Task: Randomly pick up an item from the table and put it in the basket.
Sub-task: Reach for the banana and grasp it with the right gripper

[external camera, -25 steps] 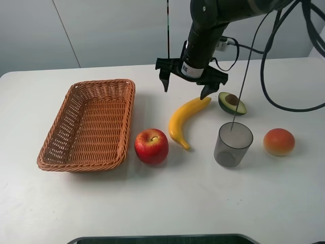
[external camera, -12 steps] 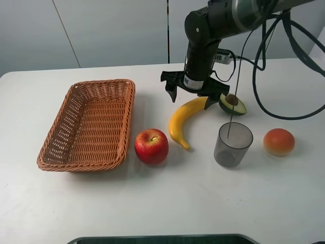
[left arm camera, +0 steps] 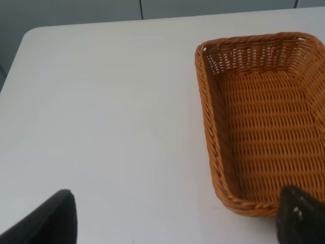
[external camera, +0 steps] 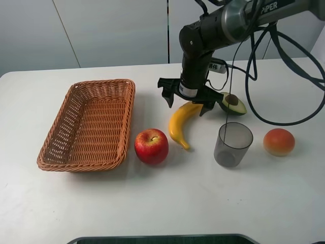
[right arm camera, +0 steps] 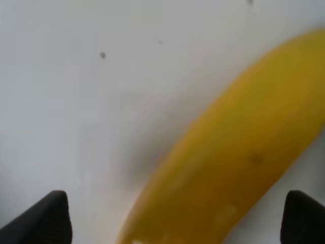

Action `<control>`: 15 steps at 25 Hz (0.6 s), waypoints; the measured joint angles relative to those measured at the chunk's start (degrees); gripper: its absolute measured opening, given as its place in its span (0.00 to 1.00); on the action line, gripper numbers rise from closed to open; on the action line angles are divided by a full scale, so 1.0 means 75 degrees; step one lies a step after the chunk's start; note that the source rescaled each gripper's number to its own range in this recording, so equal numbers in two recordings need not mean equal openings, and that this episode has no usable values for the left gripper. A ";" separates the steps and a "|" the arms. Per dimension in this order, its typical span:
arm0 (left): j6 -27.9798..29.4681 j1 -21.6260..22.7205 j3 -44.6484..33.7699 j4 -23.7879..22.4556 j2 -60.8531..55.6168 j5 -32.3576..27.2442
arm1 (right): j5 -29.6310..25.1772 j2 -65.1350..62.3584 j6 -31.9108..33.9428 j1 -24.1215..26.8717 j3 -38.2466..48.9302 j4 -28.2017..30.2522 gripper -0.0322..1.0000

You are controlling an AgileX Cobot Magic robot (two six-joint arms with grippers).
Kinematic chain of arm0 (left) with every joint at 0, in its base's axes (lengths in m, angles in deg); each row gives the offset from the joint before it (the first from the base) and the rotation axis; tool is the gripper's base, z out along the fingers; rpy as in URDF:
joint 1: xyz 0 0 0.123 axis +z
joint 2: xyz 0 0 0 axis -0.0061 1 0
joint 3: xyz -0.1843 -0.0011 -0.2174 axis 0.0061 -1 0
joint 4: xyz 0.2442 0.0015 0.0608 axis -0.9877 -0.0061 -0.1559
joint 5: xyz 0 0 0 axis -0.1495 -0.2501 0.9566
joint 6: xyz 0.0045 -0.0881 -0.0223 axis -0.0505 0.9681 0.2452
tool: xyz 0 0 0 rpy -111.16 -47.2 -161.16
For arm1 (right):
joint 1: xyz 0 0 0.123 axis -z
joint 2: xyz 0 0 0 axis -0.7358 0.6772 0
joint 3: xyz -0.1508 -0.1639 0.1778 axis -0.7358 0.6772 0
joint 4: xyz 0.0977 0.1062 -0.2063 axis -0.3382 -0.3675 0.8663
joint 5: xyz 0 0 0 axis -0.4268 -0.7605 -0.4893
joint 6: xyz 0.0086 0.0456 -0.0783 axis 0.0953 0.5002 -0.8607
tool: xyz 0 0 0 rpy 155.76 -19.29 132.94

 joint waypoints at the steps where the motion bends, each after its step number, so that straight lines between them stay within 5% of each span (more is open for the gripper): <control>1: 0.0000 0.0000 0.0000 0.0000 0.0000 0.0000 | 0.0000 0.0036 0.0000 0.0000 0.0000 0.0000 0.84; 12: 0.0043 0.0000 0.0000 0.0000 0.0000 0.0000 | 0.0182 0.0270 0.0049 0.0000 0.0000 0.0057 0.83; 15: 0.0043 0.0000 0.0000 0.0000 0.0000 0.0000 | 0.0182 0.0283 0.0049 0.0000 0.0000 0.0140 0.66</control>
